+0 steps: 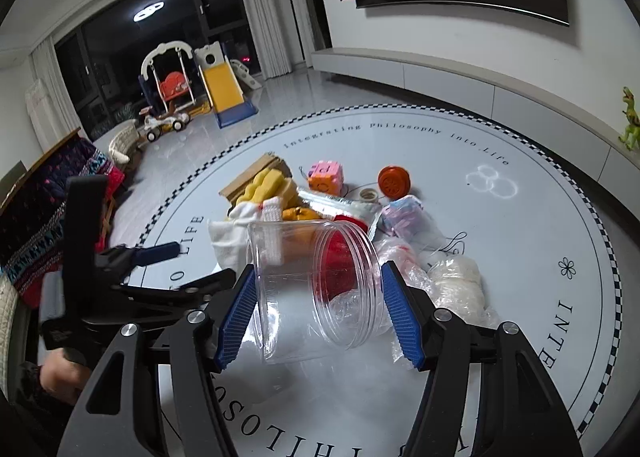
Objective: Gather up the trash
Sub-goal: 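Grasp the clear plastic jar with the right tool while the left tool grasps the white towel, then carry the jar and towel to the black trash bag and release both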
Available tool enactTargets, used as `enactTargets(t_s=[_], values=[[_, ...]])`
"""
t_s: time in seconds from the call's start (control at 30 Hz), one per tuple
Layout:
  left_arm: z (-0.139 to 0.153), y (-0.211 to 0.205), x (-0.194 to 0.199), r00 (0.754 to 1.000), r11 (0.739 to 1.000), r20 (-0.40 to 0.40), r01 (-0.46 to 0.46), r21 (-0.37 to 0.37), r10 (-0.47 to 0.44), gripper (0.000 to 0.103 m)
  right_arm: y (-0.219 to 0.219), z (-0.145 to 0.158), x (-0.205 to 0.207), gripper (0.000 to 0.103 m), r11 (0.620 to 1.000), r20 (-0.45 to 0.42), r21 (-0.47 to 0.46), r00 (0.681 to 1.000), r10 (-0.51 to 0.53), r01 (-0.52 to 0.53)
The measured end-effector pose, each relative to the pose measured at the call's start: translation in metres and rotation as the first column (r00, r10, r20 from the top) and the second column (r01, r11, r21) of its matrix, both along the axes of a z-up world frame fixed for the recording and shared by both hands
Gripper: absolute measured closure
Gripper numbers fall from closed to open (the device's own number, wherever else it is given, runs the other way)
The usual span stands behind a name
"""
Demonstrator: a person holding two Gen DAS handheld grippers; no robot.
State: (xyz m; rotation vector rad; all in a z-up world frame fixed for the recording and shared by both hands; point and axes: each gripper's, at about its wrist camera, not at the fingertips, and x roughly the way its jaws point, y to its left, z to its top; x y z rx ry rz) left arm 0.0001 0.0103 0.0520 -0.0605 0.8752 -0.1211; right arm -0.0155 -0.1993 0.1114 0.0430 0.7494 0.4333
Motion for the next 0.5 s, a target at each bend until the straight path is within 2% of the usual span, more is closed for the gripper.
enactTargets(t_s=[0.13, 0.2, 0.27, 0.3, 0.33, 0.4, 0.5], values=[[-0.005, -0.010, 0.022, 1.000, 1.000, -0.008, 0.028, -0.003, -0.028, 0.047, -0.006, 0.007, -0.001, 0.039, 1.000, 0.019, 0.026, 1.000, -0.009, 0.008], [-0.007, -0.012, 0.030, 0.999, 0.999, -0.005, 0.032, 0.008, -0.032, 0.059, -0.008, 0.008, -0.001, 0.039, 0.999, 0.023, 0.032, 1.000, -0.012, 0.012], [-0.007, -0.010, 0.033, 0.999, 0.999, 0.002, 0.042, -0.006, -0.042, 0.075, -0.009, 0.009, -0.001, 0.039, 0.999, 0.025, 0.034, 1.000, -0.016, 0.016], [-0.006, -0.008, 0.033, 0.999, 0.999, -0.002, 0.040, -0.019, -0.040, 0.080, -0.009, 0.008, -0.001, 0.039, 0.999, 0.026, 0.031, 0.999, -0.018, 0.018], [-0.005, -0.005, 0.031, 0.999, 0.998, 0.000, 0.040, -0.046, -0.041, 0.091, -0.008, 0.008, -0.002, 0.039, 0.999, 0.028, 0.028, 0.999, -0.021, 0.020], [0.000, 0.002, 0.023, 0.999, 0.995, 0.016, 0.046, -0.089, -0.045, 0.093, -0.006, 0.009, -0.004, 0.039, 0.999, 0.035, 0.024, 0.999, -0.023, 0.022], [0.012, 0.010, 0.003, 0.997, 0.993, 0.058, 0.052, -0.104, -0.046, 0.093, -0.004, 0.011, -0.010, 0.039, 0.999, 0.039, 0.025, 0.999, -0.023, 0.022]])
